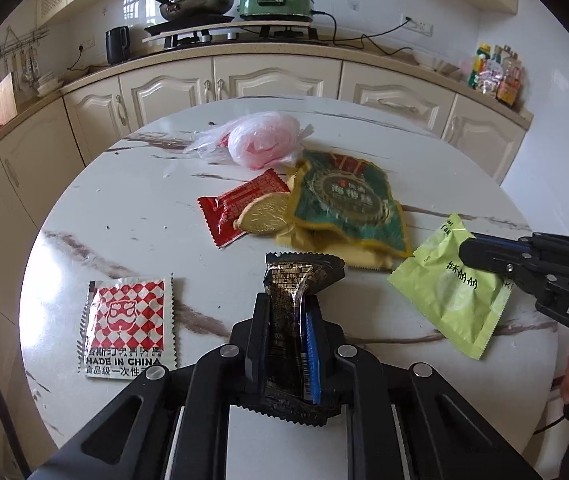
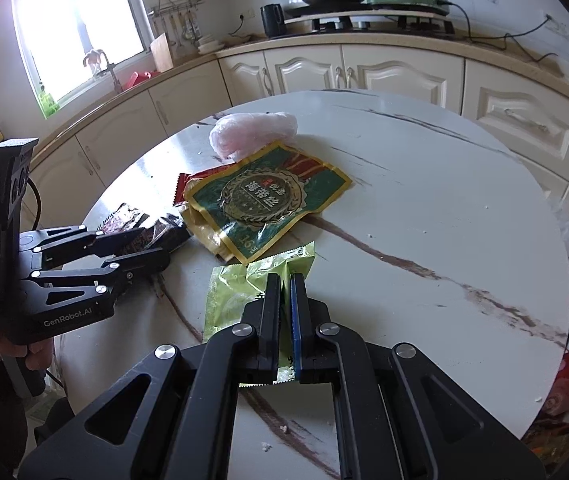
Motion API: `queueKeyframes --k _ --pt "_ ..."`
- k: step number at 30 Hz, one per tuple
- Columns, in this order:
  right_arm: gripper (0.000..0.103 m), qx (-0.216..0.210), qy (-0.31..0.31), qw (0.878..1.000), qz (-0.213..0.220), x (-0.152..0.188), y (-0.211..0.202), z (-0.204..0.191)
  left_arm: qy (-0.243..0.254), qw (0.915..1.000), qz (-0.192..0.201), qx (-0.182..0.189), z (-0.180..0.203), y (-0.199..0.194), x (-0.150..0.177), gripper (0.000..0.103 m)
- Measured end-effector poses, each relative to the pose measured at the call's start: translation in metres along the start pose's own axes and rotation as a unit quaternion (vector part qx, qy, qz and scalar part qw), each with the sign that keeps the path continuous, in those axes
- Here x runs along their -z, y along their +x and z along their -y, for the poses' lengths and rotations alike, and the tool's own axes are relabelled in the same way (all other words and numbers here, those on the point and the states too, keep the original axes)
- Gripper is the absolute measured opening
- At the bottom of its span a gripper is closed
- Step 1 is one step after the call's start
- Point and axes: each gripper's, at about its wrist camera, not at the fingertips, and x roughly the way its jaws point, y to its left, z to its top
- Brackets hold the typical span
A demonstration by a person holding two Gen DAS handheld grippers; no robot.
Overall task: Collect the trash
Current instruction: 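Carry the black packet and green packet over the blue bucket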
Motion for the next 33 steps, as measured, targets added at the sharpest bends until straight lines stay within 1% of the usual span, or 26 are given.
queueKeyframes --k 4,7,9,14,16,19,22,26,30,33 --pt "0.006 0.003 0.000 1.000 0.005 0.000 -0.004 -0.006 -0.012 0.9999 -0.001 0.001 -0.001 -0.005 0.004 0.009" --pt "0.005 0.003 0.000 1.000 0.012 -0.002 -0.011 -0.011 -0.026 0.9995 0.007 0.019 -0.005 -0.018 0.008 0.009" --pt "0.005 0.004 -0.002 1.000 0.016 -0.004 -0.017 -0.015 -0.033 0.9991 0.014 0.023 -0.009 -0.030 0.009 0.009" --pt "0.005 0.011 -0.007 0.999 0.033 -0.013 -0.037 -0.028 -0.042 0.9975 0.040 0.039 -0.017 -0.070 0.009 0.009" --pt "0.005 0.012 -0.011 0.999 0.042 -0.015 -0.046 -0.036 -0.043 0.9969 0.054 0.039 -0.021 -0.088 0.012 0.009" --pt "0.005 0.006 -0.023 0.998 0.052 -0.021 -0.057 -0.056 -0.050 0.9951 0.072 0.044 -0.033 -0.122 0.020 0.009" --pt "0.005 -0.010 -0.046 0.997 0.061 -0.030 -0.061 -0.090 -0.058 0.9939 0.089 0.030 -0.052 -0.153 0.031 0.009" --pt "0.005 -0.043 -0.083 0.994 0.063 -0.043 -0.047 -0.153 -0.087 0.9908 0.103 -0.002 -0.098 -0.193 0.055 0.009" --pt "0.005 -0.092 -0.126 0.986 0.051 -0.051 -0.013 -0.232 -0.125 0.9853 0.104 -0.053 -0.156 -0.223 0.087 0.010" --pt "0.005 -0.124 -0.157 0.979 0.035 -0.052 0.023 -0.293 -0.164 0.9779 0.096 -0.088 -0.206 -0.236 0.117 0.010"
